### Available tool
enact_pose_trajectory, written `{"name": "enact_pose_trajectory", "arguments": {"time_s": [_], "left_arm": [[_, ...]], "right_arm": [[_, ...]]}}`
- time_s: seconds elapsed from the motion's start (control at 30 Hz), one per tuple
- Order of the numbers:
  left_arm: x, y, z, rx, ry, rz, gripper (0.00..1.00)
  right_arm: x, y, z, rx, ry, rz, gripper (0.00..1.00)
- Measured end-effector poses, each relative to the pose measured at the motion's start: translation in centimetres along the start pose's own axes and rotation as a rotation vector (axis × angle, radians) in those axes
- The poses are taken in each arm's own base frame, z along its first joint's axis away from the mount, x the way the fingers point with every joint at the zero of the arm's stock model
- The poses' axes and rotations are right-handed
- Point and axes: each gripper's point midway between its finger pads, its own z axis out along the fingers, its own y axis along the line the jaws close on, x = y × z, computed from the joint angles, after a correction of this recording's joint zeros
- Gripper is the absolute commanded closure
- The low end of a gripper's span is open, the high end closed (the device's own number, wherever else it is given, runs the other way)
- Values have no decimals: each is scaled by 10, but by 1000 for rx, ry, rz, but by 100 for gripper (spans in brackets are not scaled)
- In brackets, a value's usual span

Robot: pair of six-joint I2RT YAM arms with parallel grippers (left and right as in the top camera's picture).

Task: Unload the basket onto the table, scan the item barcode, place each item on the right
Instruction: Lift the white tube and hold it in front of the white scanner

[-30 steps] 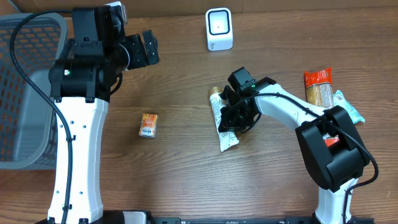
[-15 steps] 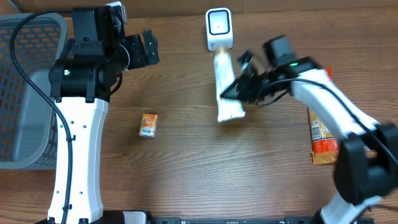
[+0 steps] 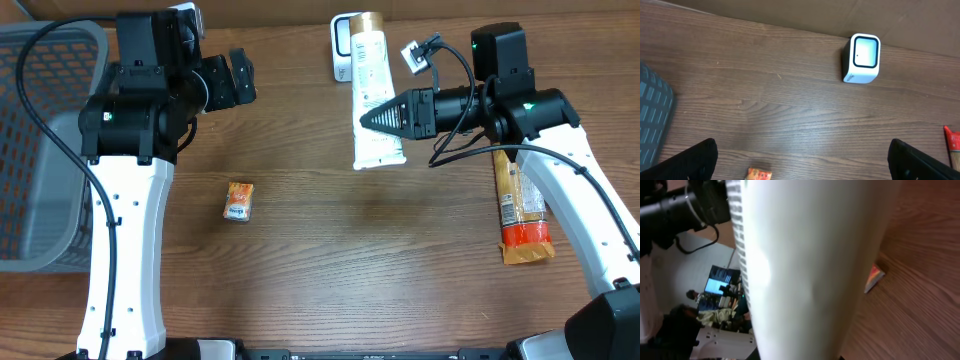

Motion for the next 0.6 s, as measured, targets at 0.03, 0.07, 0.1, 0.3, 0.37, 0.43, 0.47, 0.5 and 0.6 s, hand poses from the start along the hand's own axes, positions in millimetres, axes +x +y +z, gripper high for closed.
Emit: {"name": "enact_pose_trajectory", "arguments": {"time_s": [0.03, 0.07, 0.1, 0.3, 0.37, 0.43, 0.47, 0.5, 0.6], "left_arm": [[0, 0, 0, 0, 0, 0, 0], [0, 0, 0, 0, 0, 0, 0], [0, 0, 0, 0, 0, 0, 0], [0, 0, 0, 0, 0, 0, 0], [0, 0, 0, 0, 0, 0, 0], [0, 0, 0, 0, 0, 0, 0], [0, 0, 0, 0, 0, 0, 0], [0, 0, 0, 0, 0, 0, 0], [0, 0, 0, 0, 0, 0, 0]], "right_arm": [[-1, -2, 0, 13, -5, 16, 96], [-1, -4, 1, 26, -8, 30, 96], [-2, -6, 1, 41, -12, 43, 96], [-9, -14, 9, 231, -43, 98, 96], [-20, -9, 9, 332, -73, 76, 96], [-35, -5, 7, 428, -113, 34, 96], [-42, -4, 5, 479, -129, 14, 96], [-49, -5, 4, 529, -144, -9, 96], [-73, -28, 3, 693, -185, -81, 96]]}}
